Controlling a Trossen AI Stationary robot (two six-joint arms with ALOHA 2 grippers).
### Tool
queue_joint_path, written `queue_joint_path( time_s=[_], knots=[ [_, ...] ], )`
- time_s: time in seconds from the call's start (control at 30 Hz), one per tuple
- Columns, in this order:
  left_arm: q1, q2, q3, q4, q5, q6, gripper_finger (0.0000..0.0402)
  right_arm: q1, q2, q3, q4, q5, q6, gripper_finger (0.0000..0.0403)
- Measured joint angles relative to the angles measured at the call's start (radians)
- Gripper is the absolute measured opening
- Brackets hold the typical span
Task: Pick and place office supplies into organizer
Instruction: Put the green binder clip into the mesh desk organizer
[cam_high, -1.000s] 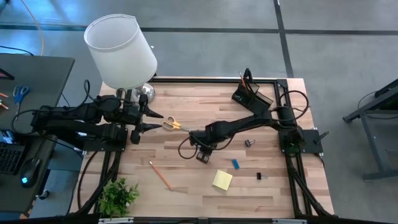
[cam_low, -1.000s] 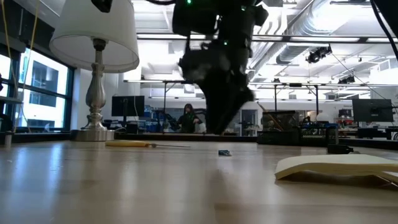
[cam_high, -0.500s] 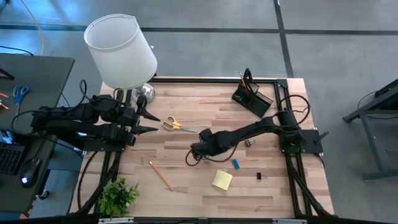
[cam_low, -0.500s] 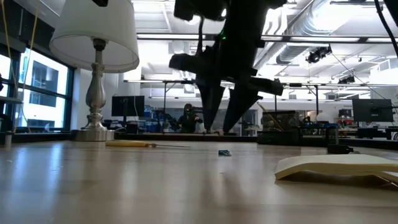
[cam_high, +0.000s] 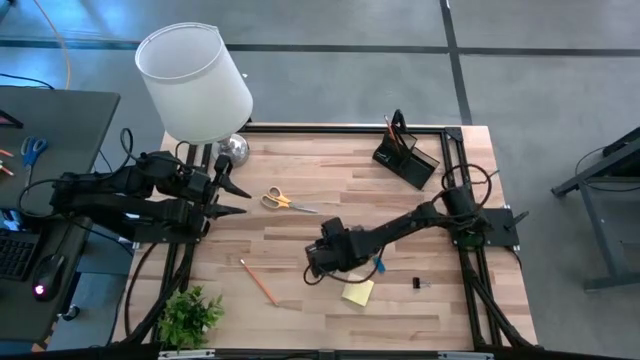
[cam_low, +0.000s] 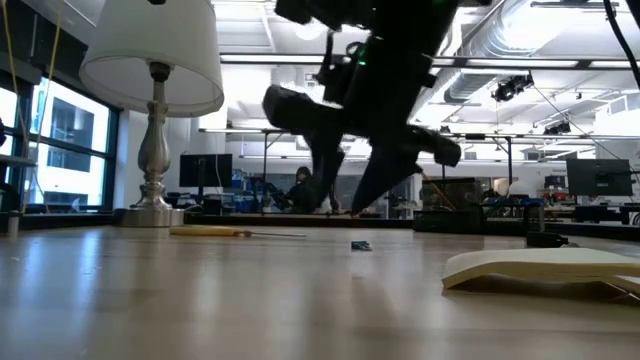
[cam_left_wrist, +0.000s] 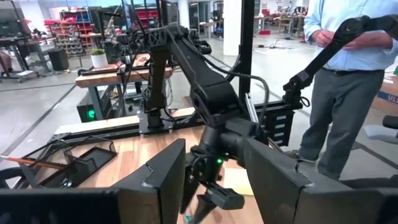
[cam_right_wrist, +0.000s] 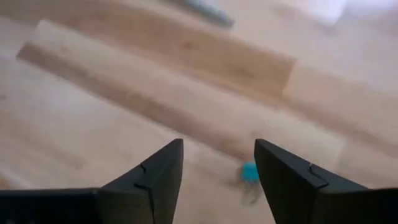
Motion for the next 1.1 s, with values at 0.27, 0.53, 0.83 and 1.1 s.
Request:
queue_joint_path(
  time_s=[0.27,0.53,0.83,1.1],
  knots=[
    [0.000,0.000,0.000,0.002,-0.013,0.004,0.0154,0.105,0.051,0.000,0.002,0.300,0.006,0.0165],
    [0.000,0.000,0.000,0.027,-0.023,0.008,0.0154,0.147,0.189,0.003,0.118,0.307,0.068,0.0149],
    [0.000,0.003,0.000,0.001,-0.036,0.012,0.0154,0.201,0.193,0.038,0.061,0.428,0.124,0.0149],
    [0.000,0.002,0.000,0.001,-0.097,0.027,0.0154,0.197,0.192,0.069,-0.137,0.476,0.230,0.0149]
  ],
)
